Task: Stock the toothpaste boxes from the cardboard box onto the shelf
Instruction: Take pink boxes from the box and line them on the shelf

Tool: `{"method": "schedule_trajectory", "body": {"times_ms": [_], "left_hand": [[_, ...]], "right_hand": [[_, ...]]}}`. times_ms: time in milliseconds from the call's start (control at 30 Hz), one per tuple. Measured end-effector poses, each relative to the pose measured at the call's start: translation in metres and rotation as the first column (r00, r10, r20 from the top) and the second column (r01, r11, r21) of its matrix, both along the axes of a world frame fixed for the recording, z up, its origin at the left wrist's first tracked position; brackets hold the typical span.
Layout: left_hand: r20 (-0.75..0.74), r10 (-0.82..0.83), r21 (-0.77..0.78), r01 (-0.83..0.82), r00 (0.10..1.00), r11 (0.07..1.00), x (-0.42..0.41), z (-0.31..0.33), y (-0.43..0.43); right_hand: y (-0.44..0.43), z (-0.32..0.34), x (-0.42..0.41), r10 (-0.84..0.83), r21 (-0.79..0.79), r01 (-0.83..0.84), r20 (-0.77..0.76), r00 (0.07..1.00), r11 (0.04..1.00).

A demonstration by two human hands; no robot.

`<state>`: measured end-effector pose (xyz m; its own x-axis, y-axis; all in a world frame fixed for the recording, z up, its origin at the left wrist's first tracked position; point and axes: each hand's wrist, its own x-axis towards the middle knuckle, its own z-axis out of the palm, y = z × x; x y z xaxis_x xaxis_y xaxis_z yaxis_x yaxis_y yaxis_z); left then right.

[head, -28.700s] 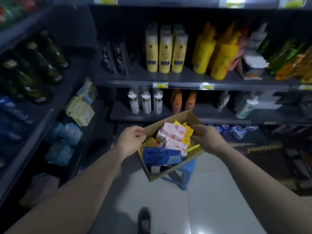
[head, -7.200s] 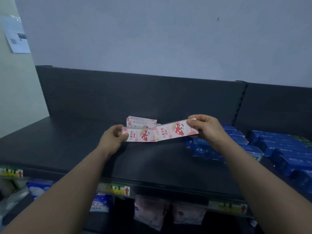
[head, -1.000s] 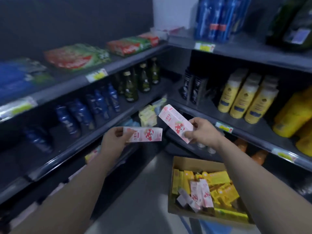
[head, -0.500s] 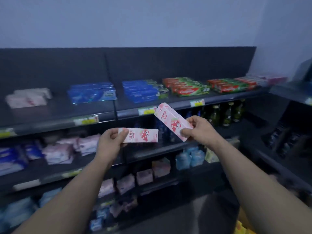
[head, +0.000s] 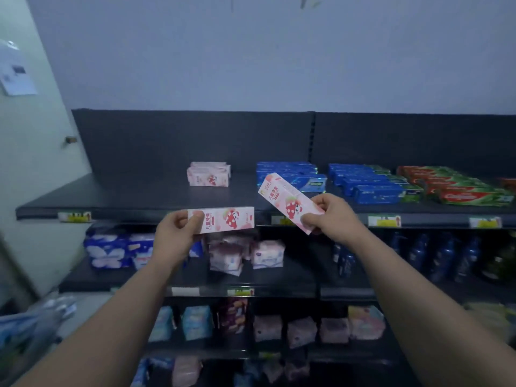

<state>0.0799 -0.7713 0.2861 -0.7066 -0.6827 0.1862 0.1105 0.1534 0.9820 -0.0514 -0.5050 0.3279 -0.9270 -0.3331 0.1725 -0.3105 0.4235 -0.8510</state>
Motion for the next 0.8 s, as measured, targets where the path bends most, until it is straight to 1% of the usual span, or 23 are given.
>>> {"method": "schedule_trajectory", "body": {"times_ms": [167,233,300,500,600,800], "left_hand": [[-0.021,0.074,0.017,-0.074,0.997,0.997,-0.01,0.011,-0.048],[-0.019,0.089,0.034,-0.089,0.996,0.995,-0.022,0.014,-0.064],[-0.008,0.09,0.019,-0.09,0.996,0.996,-0.036,0.016,-0.08],[0.1,0.089,-0.114,-0.078,0.991,0.99,-0.097,0.015,-0.125],[0.121,0.075,-0.141,-0.058,0.99,0.988,-0.131,0.009,-0.14],[0.187,0.044,-0.15,-0.015,0.981,0.989,-0.179,-0.01,-0.171]], "right_hand": [[-0.055,0.008,-0.023,0.036,0.012,-0.036,0.001,0.999,0.999],[-0.073,0.011,-0.037,0.046,0.017,-0.046,-0.003,0.999,0.999],[-0.089,0.015,-0.053,0.061,0.044,-0.06,-0.019,0.998,0.997],[-0.132,0.02,-0.115,0.115,0.044,-0.115,-0.009,0.993,0.992],[-0.149,0.021,-0.147,0.146,0.077,-0.143,-0.026,0.989,0.987],[-0.174,0.014,-0.194,0.18,0.084,-0.181,0.023,0.983,0.98]]}}
